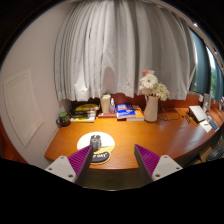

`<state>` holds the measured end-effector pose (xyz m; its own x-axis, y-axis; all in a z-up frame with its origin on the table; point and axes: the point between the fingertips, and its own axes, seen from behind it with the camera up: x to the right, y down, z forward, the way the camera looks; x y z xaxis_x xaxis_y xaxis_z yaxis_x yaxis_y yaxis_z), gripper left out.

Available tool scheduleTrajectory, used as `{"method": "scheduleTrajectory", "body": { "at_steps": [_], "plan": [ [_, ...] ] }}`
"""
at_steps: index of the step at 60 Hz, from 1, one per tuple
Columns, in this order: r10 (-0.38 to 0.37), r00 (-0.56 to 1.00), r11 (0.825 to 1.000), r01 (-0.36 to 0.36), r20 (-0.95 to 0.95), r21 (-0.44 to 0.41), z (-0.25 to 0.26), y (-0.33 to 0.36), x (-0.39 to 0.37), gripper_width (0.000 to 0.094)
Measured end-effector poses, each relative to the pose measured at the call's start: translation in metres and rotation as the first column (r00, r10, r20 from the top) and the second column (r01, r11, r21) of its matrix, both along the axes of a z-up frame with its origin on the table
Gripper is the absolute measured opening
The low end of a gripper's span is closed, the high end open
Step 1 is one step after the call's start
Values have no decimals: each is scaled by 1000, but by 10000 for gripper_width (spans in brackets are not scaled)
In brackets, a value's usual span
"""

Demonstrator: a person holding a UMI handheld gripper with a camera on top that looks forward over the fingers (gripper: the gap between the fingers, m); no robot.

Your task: Arrange mouse

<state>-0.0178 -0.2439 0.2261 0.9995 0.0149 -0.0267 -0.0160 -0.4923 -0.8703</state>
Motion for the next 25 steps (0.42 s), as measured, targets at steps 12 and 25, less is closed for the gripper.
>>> {"method": "scheduleTrajectory", "body": {
  "at_steps": [12, 25],
  "plan": [
    [22, 1000, 1000, -22, -5, 10, 9, -8, -4, 817],
    [30, 1000, 999, -30, -7, 13, 11, -9, -6, 817]
  ]
}}
